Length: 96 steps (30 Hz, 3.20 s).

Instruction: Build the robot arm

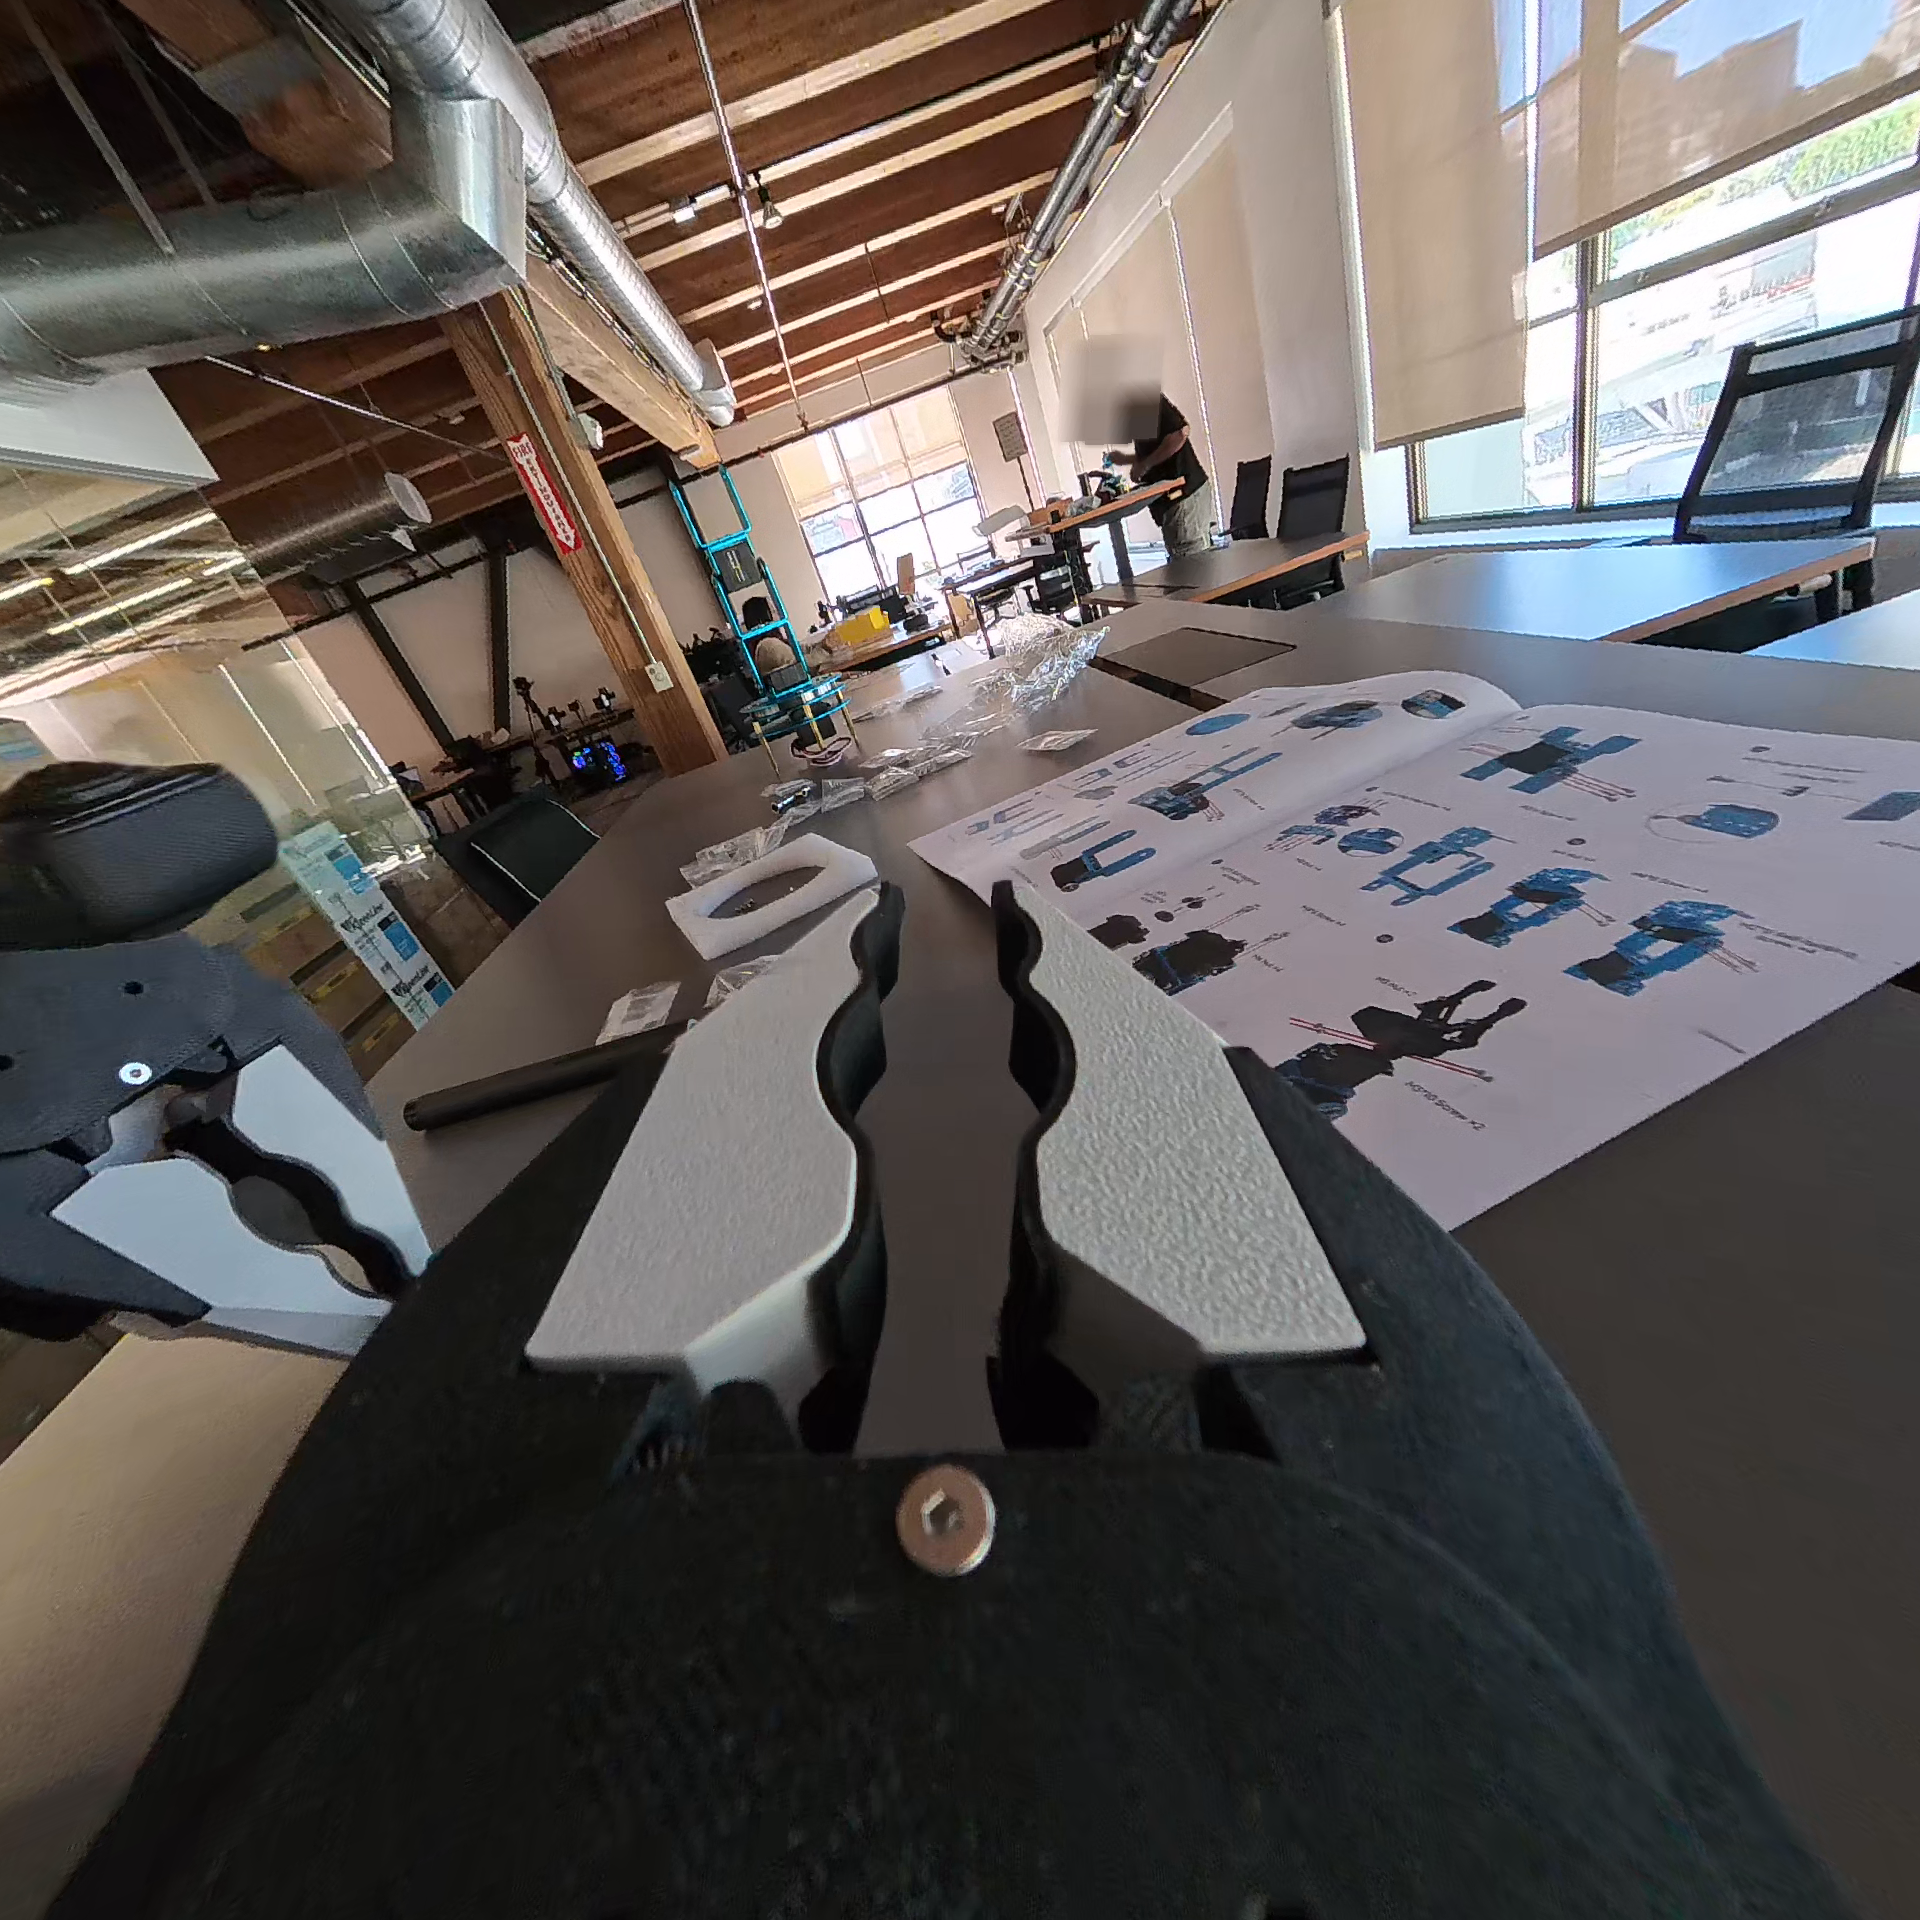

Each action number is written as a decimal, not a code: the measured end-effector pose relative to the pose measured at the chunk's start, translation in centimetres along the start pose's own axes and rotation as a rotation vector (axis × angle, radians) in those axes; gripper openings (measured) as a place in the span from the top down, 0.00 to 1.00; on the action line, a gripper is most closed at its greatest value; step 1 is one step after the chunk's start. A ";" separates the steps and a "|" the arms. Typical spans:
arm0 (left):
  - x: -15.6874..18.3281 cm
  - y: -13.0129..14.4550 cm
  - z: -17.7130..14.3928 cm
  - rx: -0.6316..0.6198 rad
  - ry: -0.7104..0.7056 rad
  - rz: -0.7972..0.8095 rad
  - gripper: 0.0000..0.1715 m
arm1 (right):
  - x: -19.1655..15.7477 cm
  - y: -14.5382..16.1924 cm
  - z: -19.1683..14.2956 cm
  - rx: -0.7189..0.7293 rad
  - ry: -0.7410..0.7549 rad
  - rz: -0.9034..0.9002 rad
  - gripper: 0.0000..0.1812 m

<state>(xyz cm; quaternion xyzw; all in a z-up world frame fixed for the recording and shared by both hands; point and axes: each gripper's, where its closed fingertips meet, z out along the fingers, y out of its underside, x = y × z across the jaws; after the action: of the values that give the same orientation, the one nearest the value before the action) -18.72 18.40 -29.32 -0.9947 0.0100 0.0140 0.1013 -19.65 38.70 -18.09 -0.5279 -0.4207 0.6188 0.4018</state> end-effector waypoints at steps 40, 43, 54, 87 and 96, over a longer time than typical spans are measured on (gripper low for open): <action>-0.4 -2.9 -4.7 0.722 0.810 -0.704 0.98 | -12.2 9.2 -2.5 -0.308 -0.613 -0.816 0.82; -0.8 -3.2 -4.4 0.721 0.761 -0.746 0.98 | -11.9 9.0 -3.4 -0.429 -0.763 -0.713 0.81; -2.3 -1.9 -5.8 0.858 0.390 -0.989 0.98 | -10.8 6.6 -0.1 -1.203 -0.749 0.229 0.90; -1.7 -3.7 -3.5 0.862 0.687 -0.809 0.98 | -12.4 9.4 2.0 -1.349 -0.422 0.622 0.65; -1.4 -4.9 -3.1 0.729 0.791 -0.976 0.98 | -10.7 8.5 2.6 -0.703 -0.924 -0.289 0.57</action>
<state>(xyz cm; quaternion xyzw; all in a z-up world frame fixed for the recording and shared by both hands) -19.91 22.54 -25.23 -0.7194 -0.3951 -0.3978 0.4101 -21.44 25.64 -22.52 -0.2431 -0.7989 0.5471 0.0586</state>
